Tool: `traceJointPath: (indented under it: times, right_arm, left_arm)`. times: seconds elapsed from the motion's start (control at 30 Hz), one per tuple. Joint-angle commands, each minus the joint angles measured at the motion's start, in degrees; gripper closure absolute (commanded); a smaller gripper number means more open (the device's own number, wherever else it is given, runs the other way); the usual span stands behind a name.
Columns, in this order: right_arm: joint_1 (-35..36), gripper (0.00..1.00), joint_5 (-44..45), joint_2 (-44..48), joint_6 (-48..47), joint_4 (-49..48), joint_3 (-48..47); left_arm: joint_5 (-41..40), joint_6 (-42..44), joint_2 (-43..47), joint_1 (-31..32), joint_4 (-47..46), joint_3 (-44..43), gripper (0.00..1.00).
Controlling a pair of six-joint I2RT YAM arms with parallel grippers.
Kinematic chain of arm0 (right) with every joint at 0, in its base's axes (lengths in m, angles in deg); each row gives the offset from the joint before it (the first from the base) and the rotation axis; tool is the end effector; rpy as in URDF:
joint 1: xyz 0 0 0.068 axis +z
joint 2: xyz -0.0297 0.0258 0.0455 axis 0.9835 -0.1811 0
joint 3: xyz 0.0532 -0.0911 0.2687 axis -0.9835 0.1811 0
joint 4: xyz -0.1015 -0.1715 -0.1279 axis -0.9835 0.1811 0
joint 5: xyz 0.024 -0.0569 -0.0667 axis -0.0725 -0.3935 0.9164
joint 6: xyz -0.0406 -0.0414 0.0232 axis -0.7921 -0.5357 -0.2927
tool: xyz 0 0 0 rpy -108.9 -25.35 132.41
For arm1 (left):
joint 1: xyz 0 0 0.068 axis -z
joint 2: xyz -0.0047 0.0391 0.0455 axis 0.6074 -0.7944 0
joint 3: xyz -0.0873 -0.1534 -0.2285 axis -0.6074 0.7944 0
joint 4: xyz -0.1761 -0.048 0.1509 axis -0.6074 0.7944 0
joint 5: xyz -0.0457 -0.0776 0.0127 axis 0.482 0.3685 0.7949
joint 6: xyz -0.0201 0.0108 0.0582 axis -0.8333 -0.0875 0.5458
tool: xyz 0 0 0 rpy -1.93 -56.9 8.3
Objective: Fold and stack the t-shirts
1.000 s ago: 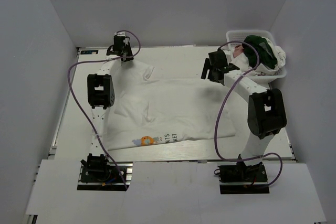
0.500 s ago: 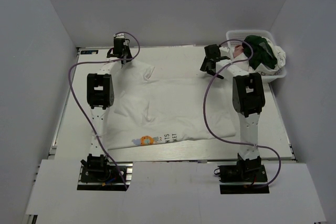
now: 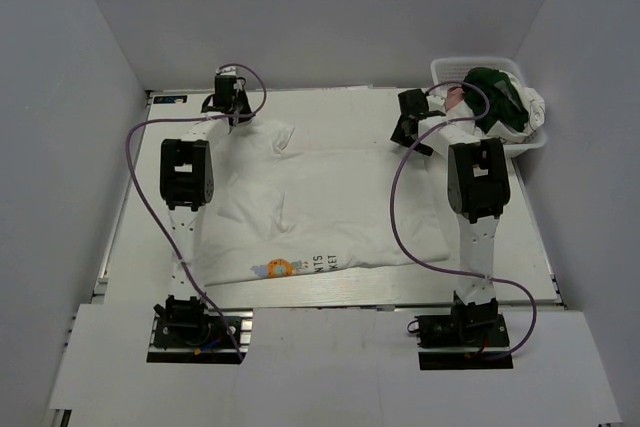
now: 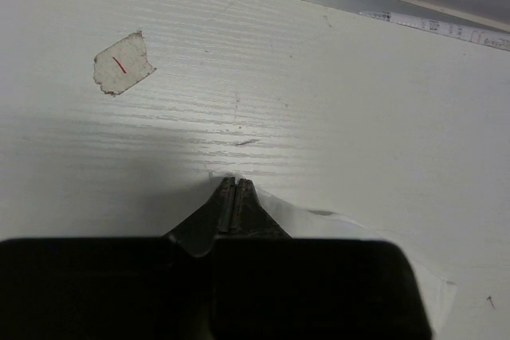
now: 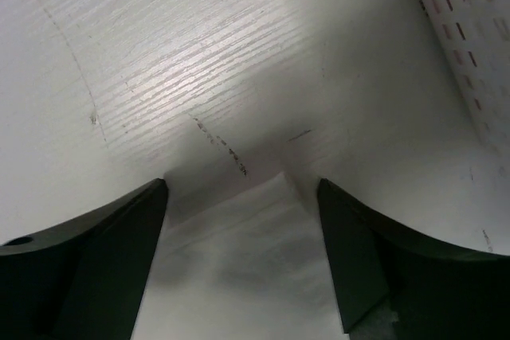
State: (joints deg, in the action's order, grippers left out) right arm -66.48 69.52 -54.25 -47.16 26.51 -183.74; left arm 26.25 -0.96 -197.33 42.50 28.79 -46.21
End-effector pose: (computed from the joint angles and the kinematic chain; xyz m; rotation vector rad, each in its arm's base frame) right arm 0.4708 0.0876 0.1788 0.5893 2.3087 -0.2094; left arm 0.5587 -0.0501 0.1591 -0.2498 2.2168 -0.2296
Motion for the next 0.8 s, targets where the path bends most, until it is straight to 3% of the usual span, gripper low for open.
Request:
traceJointPath:
  times: [0.0,0.07,0.1,0.2,0.3,0.53,0.77]
  right_arm:
    - [-0.60,0.26,-3.22,1.73,-1.26,-1.36,2.05]
    - [-0.60,0.38,-3.85,1.56,-1.44,-1.11,1.79]
    - [-0.60,0.57,-3.50,1.55,-1.53,-1.02,1.26]
    - [-0.51,0.82,-2.88,3.12,-2.14,-1.80,1.52]
    - [-0.34,1.00,-2.88,5.59,-3.20,-3.56,2.75]
    - [0.28,1.00,-6.22,16.46,-7.85,-10.06,13.63]
    - [0.72,1.00,-4.64,28.26,-9.44,-14.20,29.01]
  left_arm:
    - [2.80,-0.68,6.26,0.35,-2.27,0.72,1.00]
    - [3.33,-0.68,6.87,0.35,-2.27,0.72,1.00]
    - [3.33,-0.68,6.88,0.35,-2.27,1.24,1.00]
    - [3.33,-0.68,10.64,-0.18,-2.27,4.83,1.00]
    - [4.03,-1.21,17.74,-0.18,-6.56,13.44,1.00]
    - [3.76,-6.12,36.04,0.35,-13.34,36.91,1.00]
    - [5.17,-17.10,58.62,0.35,-17.12,62.12,1.00]
